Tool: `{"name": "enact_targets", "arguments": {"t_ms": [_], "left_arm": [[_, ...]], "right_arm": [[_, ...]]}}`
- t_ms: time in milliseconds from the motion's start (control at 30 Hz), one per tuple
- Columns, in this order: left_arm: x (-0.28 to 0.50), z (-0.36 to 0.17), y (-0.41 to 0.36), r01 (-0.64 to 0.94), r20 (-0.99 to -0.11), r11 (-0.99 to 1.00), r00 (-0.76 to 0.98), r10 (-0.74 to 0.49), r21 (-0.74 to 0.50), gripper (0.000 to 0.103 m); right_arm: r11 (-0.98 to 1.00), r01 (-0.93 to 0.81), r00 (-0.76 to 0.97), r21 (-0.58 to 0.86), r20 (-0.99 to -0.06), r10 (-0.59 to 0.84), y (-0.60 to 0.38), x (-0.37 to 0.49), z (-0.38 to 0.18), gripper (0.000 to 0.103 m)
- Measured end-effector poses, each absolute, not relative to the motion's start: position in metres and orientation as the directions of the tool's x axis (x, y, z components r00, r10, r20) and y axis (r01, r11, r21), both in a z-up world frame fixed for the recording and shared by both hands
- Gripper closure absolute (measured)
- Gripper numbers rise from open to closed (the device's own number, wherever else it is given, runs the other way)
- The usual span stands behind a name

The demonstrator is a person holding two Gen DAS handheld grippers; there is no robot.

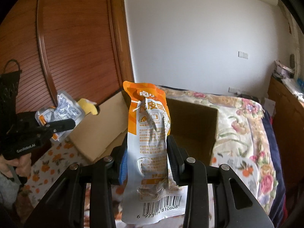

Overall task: Organize snacks
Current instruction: 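Carry both packets over the cardboard box and open both tools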

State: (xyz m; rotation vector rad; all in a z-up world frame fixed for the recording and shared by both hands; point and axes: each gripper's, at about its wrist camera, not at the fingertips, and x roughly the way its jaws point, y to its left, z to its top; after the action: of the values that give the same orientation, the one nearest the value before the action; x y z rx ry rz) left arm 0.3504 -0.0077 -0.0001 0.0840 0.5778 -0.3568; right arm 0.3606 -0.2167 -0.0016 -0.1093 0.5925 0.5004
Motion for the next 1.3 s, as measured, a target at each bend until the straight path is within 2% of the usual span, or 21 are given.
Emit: {"name": "enact_targets", "arguments": {"t_ms": [200,500,733,900,1100,1300], "left_arm": [[0.39,-0.018,-0.018,0.355,-0.588,0.935,0.756,-0.29,-0.004,0.089],[0.417,-0.04,-0.019,0.36,-0.633,0.931,0.71,-0.308,-0.049,0.089],[0.411,-0.044,-0.025,0.358,-0.653,0.933,0.704,-0.279,-0.012,0.082],[0.404,-0.039,-0.026,0.351,-0.66,0.936,0.706,-0.256,0.012,0.069],[0.383,-0.028,-0.027,0.333,-0.677,0.943,0.698,-0.233,0.018,0.062],[0.357,-0.012,-0.032,0.347,-0.677,0.938,0.696,-0.239,0.026,0.06]], "right_arm": [[0.88,-0.474,0.697,0.029,-0.598,0.395,-0.203,0.393,-0.022,0.067],[0.879,-0.476,0.665,0.023,-0.645,0.377,-0.194,0.407,-0.047,0.067],[0.888,-0.459,0.671,0.012,-0.651,0.356,-0.192,0.405,-0.05,0.067],[0.892,-0.451,0.675,0.017,-0.648,0.353,-0.194,0.395,-0.044,0.065],[0.9,-0.435,0.687,0.027,-0.636,0.351,-0.204,0.375,-0.033,0.065],[0.907,-0.421,0.703,0.027,-0.621,0.345,-0.214,0.345,-0.017,0.065]]}}
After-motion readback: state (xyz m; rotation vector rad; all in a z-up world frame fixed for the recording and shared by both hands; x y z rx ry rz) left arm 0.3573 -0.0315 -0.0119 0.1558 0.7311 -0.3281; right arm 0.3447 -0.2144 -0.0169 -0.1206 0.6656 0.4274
